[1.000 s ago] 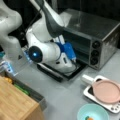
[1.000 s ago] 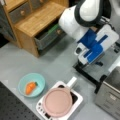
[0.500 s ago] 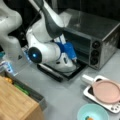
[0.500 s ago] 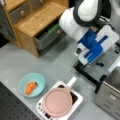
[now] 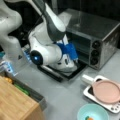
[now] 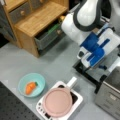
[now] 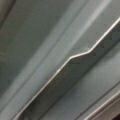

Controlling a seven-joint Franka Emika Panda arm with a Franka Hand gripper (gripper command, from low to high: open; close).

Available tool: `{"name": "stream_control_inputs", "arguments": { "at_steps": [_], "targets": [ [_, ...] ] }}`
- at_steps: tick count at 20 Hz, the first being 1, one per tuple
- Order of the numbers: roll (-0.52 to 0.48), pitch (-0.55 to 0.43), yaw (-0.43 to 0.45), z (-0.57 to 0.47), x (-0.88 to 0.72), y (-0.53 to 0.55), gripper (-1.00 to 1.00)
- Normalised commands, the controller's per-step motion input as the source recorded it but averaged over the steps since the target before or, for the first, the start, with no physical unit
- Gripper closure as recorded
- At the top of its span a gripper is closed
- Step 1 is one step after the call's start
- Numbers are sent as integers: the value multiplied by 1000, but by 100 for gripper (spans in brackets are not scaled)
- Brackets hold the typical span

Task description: Open the microwave oven door. Pull out the microwave oven tray. Pick up the bowl. Place the bowl on the microwave tray.

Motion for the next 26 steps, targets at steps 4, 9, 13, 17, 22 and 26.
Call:
{"name": "stream_control_inputs", "arguments": {
  "at_steps": [4, 9, 13, 17, 22, 26],
  "targets": [
    [79, -28, -109, -47, -36, 76, -100],
    [61, -38, -74, -51, -53, 81, -100],
    [47, -22, -39, -51, -53, 65, -100],
    [42, 10, 14, -53, -93, 111, -100],
    [55, 7, -17, -48, -133, 164, -100],
    [57, -15, -75, -71, -142, 156, -100]
  ]
}}
